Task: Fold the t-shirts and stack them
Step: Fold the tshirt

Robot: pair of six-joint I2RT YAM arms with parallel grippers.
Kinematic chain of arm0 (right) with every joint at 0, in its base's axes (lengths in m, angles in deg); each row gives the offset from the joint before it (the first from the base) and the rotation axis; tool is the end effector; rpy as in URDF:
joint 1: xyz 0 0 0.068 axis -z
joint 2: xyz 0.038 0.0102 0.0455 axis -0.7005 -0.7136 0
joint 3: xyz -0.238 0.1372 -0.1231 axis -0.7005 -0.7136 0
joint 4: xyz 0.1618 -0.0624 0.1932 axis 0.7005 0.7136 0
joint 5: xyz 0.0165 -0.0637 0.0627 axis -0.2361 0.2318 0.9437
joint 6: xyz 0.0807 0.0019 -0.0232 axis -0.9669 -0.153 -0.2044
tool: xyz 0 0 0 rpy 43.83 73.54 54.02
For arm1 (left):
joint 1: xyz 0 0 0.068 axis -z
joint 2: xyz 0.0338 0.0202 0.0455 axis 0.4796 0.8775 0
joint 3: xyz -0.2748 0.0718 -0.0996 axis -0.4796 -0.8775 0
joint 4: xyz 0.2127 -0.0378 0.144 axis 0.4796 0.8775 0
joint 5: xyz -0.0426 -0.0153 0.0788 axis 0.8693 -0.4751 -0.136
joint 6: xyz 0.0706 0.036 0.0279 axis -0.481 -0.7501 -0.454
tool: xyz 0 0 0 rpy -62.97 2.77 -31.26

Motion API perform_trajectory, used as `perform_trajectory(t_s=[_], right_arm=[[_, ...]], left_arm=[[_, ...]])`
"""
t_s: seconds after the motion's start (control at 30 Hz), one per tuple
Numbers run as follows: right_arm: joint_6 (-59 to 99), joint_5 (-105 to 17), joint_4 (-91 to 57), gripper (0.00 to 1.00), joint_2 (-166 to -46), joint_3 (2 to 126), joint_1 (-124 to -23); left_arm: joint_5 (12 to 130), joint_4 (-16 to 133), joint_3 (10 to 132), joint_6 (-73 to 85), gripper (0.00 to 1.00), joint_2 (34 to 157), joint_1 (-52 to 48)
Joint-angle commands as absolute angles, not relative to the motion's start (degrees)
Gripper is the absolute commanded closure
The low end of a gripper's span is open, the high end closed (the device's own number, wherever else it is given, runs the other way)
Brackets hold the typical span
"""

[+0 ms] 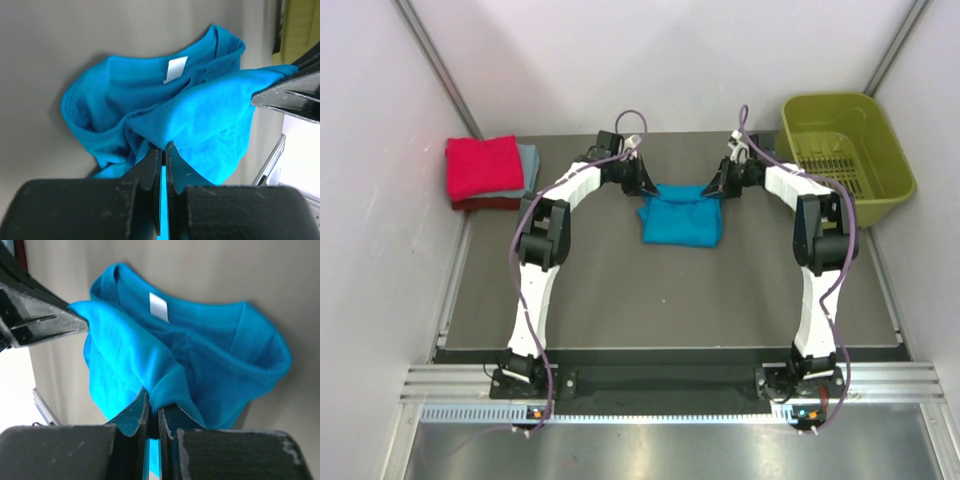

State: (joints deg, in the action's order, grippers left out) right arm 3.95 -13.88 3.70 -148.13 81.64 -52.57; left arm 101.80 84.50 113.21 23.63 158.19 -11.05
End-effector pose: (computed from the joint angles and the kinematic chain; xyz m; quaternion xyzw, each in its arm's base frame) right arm 0.4933 0.1160 0.1872 0.0077 0.8976 0.3803 0.2228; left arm 0.5335 -0.2179 0.1691 0.0317 0.8856 -0.4223 0.1908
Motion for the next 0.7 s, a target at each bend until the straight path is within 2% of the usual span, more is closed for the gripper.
perform_trajectory(t_s=[0.0,0.17,0.2,0.23,0.27,0.3,0.37,0.5,0.67], right_arm=[[4.5,-14.2,1.2,1.0,-149.5,86.8,-52.4],[4.6,-15.0,0.8,0.98,-150.9,89.6,-52.3],[4.5,-15.5,0.7,0.92,-151.0,89.9,-52.3],[4.5,-15.6,0.7,0.81,-151.0,90.1,-52.5],[4.7,-15.6,0.6,0.62,-151.0,90.1,-52.5],[4.7,-15.6,0.7,0.56,-150.9,90.2,-52.5],[4.7,-15.7,0.1,0.47,-149.6,89.9,-52.6],[4.7,-15.5,-0.4,0.44,-146.6,87.9,-52.6],[3.8,-13.4,-2.3,0.46,-146.0,83.9,-52.9]], left_arm=[[102.0,79.9,117.6,23.7,1.0,157.8,-11.3],[100.9,78.8,118.4,24.7,1.0,157.8,-11.8],[101.0,78.9,118.7,24.7,0.95,157.7,-11.9],[101.0,79.0,118.9,24.6,0.84,157.5,-12.0],[101.0,79.2,118.9,24.7,0.72,157.2,-12.0],[101.1,79.8,118.6,24.5,0.6,156.2,-12.2],[101.3,81.1,117.0,24.0,0.51,154.8,-12.7],[102.3,82.6,111.3,24.0,0.35,150.4,-14.8],[105.1,83.2,106.6,25.2,0.34,151.6,-17.8]])
